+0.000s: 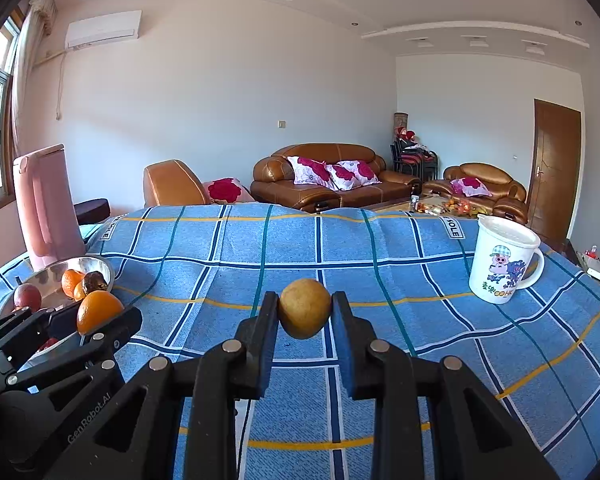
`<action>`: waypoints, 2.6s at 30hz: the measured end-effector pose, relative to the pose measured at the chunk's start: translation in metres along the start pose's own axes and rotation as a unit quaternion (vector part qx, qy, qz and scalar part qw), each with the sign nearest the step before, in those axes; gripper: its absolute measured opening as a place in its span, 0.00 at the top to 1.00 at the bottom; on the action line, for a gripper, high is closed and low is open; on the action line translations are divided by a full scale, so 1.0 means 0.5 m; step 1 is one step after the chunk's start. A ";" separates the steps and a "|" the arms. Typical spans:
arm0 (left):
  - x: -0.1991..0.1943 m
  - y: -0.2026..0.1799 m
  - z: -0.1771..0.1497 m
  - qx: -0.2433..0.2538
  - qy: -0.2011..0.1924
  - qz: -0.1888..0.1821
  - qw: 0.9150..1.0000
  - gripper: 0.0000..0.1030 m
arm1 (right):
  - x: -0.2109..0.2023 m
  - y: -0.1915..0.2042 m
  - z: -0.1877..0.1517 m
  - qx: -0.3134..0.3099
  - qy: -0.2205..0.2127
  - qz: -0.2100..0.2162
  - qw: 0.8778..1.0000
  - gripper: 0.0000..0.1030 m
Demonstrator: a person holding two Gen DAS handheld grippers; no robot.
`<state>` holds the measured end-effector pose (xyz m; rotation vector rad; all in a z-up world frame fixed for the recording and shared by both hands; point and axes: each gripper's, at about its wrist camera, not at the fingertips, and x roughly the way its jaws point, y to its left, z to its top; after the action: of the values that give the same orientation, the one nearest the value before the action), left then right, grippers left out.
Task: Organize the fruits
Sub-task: 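Lift the orange with the left tool while the right tool lifts the yellow-green fruit, then carry the orange with the left tool while the right tool carries the fruit over the bowl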
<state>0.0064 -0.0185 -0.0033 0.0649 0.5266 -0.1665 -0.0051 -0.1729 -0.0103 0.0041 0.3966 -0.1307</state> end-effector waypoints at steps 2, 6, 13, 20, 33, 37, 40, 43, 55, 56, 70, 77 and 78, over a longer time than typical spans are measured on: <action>-0.001 0.005 -0.001 -0.001 0.000 0.002 1.000 0.63 | 0.000 0.008 0.000 -0.002 0.000 0.003 1.000 0.72; -0.010 0.016 -0.006 -0.002 -0.001 0.007 1.000 0.63 | -0.001 0.023 0.000 -0.004 -0.001 0.009 1.000 0.72; -0.021 0.051 -0.011 -0.007 -0.005 0.016 1.000 0.63 | -0.001 0.055 -0.002 -0.004 0.001 0.027 1.000 0.72; -0.029 0.100 -0.008 -0.016 -0.014 0.033 0.999 0.63 | -0.003 0.104 -0.002 -0.018 -0.004 0.044 0.999 0.72; -0.024 0.202 -0.012 -0.036 -0.019 0.067 0.997 0.63 | 0.006 0.187 0.001 -0.025 -0.005 0.073 0.997 0.72; -0.025 0.223 -0.021 -0.043 -0.019 0.068 0.997 0.63 | 0.003 0.212 0.000 -0.037 -0.011 0.076 0.996 0.72; -0.026 0.224 -0.026 -0.044 -0.015 0.064 0.997 0.63 | -0.002 0.221 -0.002 -0.042 -0.015 0.075 0.996 0.72; -0.032 0.224 -0.027 -0.042 -0.019 0.062 0.997 0.63 | -0.004 0.225 -0.004 -0.041 -0.014 0.075 0.996 0.72; -0.070 0.213 -0.041 -0.026 -0.043 0.077 0.996 0.63 | -0.037 0.247 -0.016 -0.042 -0.019 0.087 0.995 0.72; -0.072 0.217 -0.042 -0.028 -0.044 0.079 0.996 0.63 | -0.041 0.251 -0.017 -0.043 -0.021 0.088 0.995 0.72; -0.107 0.276 -0.061 -0.044 -0.049 0.102 0.993 0.63 | -0.063 0.295 -0.027 -0.041 -0.027 0.106 0.993 0.72; -0.119 0.313 -0.069 -0.056 -0.049 0.114 0.991 0.63 | -0.069 0.323 -0.029 -0.041 -0.027 0.112 0.992 0.72; -0.120 0.317 -0.070 -0.057 -0.049 0.116 0.990 0.63 | -0.070 0.327 -0.030 -0.041 -0.027 0.114 0.992 0.72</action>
<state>-0.0344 0.1498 -0.0002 0.0059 0.4260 0.0868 -0.0219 -0.0062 -0.0140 -0.0361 0.3443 0.1105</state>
